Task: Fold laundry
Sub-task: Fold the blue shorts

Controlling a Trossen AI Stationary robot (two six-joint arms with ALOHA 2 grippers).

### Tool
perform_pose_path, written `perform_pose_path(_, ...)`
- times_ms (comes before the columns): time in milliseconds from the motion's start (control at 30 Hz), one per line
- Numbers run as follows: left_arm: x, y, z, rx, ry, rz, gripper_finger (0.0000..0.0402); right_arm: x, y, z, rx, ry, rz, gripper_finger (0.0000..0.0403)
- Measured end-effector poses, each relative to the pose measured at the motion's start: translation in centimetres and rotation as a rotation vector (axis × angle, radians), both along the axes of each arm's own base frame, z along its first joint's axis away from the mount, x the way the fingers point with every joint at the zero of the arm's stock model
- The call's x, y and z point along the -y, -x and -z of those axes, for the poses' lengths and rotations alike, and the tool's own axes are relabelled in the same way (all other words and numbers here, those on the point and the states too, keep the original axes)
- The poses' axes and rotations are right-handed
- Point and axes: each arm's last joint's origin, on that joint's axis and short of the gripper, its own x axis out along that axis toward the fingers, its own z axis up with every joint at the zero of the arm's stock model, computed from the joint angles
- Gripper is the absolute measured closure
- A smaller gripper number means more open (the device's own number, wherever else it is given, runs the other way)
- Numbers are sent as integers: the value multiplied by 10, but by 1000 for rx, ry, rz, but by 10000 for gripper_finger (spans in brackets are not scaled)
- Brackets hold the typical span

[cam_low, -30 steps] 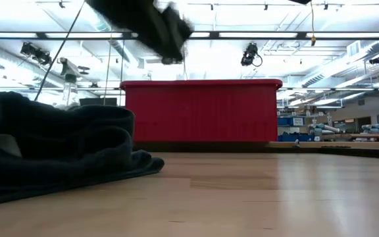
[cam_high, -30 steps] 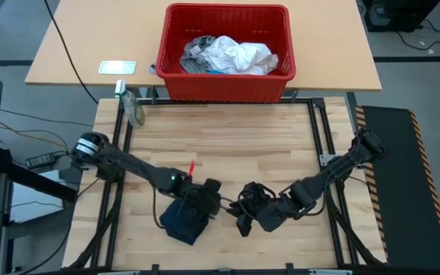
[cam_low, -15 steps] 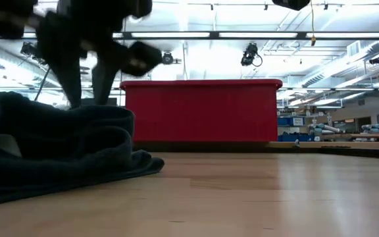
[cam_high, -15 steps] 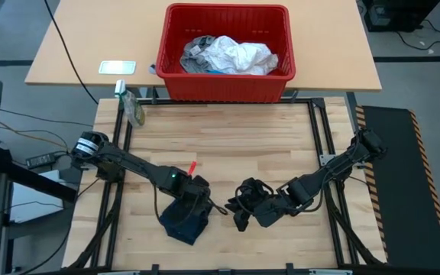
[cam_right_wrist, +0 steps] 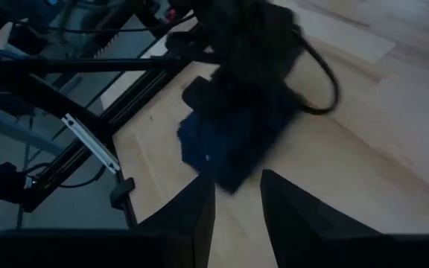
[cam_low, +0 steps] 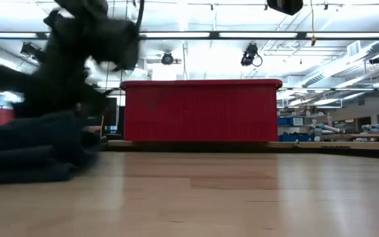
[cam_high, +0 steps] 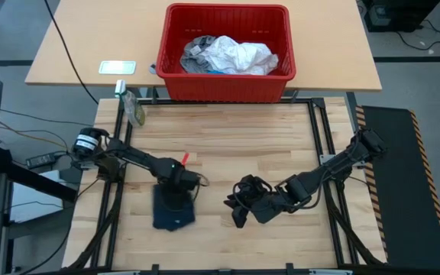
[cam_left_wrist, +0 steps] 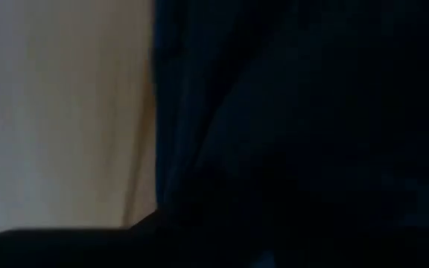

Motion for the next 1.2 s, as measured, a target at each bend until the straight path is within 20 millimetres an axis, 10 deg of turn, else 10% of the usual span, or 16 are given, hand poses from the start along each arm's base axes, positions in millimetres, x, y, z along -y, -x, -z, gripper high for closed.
perform_pose_path(333, 47, 40, -31, -145, 12, -218, 287, 13, -7, 0, -20, 49, -30, 285)
perform_pose_path(733, 66, 22, -56, 418, 12, 128, 287, 24, -11, -1, -15, 126, 3, 284)
perform_pose_path(967, 31, -3, -29, 340, -102, 77, 287, 24, -12, 0, -17, 81, -8, 284)
perform_pose_path(1200, -36, -9, -17, 188, -257, -413, 287, 21, -11, 0, -19, 60, -28, 285)
